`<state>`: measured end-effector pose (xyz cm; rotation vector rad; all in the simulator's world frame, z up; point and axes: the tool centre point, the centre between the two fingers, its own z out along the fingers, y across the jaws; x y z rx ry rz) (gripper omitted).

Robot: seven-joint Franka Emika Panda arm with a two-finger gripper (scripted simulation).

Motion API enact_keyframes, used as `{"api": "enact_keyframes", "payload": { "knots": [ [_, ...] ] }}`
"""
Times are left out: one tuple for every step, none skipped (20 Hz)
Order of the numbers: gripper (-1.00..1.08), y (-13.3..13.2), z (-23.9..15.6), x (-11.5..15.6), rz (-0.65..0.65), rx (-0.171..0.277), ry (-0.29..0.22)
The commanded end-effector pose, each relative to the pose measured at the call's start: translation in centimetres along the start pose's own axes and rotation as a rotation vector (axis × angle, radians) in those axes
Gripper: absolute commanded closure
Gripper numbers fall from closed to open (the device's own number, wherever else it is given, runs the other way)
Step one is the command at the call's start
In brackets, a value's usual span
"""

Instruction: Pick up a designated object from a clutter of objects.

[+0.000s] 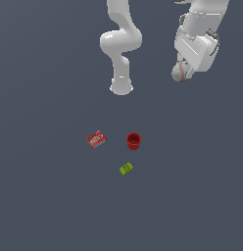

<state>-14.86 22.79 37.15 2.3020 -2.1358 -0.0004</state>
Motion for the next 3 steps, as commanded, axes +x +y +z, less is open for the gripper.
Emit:
{"api": "enact_keyframes", "payload": {
  "knots": [
    [1.08, -0.02, -0.28, -0.28, 0.001, 0.001, -0.001],
    [1.08, -0.07, -0.27, -0.22, 0.002, 0.001, -0.001],
    [1.08, -0.1, -0.24, -0.19, 0.002, 0.001, -0.001]
  ]
}}
